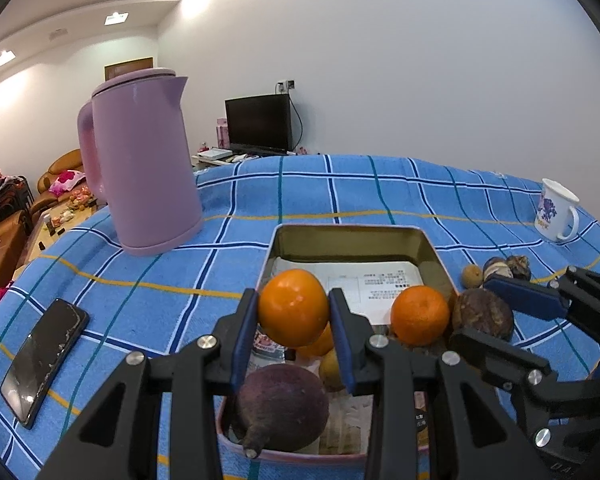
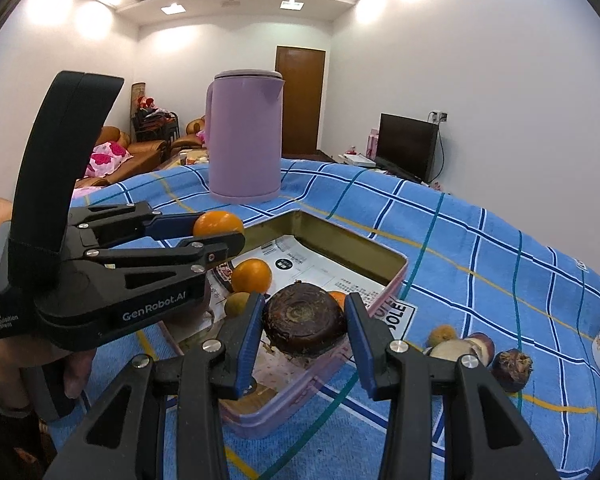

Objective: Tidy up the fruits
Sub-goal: 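Lower the orange and brown fruit into the tin box and open both tools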

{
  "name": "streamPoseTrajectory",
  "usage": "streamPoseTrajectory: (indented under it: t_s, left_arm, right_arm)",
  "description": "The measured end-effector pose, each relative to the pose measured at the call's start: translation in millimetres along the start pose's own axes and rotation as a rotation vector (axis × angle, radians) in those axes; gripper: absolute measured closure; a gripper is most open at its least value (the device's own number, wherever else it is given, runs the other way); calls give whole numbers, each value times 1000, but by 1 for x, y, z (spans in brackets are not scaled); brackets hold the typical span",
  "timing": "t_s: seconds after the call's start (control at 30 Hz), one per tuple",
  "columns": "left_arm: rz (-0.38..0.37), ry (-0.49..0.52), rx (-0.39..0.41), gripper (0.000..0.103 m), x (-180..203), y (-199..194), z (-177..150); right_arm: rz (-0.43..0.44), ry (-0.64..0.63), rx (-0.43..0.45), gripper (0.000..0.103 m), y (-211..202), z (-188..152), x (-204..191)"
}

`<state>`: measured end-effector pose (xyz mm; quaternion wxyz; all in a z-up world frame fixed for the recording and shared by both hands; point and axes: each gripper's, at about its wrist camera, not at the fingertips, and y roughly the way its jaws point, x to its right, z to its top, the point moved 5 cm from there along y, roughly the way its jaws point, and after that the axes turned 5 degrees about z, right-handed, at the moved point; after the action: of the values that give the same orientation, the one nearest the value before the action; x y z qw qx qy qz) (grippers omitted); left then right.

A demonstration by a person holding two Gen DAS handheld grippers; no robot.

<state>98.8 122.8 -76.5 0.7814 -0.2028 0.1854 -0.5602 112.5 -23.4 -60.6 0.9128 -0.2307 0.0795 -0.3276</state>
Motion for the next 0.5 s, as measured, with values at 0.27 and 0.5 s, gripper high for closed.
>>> streamPoseTrajectory:
  t_s: [0.27,0.5]
  left_arm:
    - [-12,10,-30,66,1,5,-1]
    - [-18,26,-53,66,4,9,-2]
  right_arm:
    - [10,51,-3,60,6,3,9]
    - [24,47,-23,60,12,3,7]
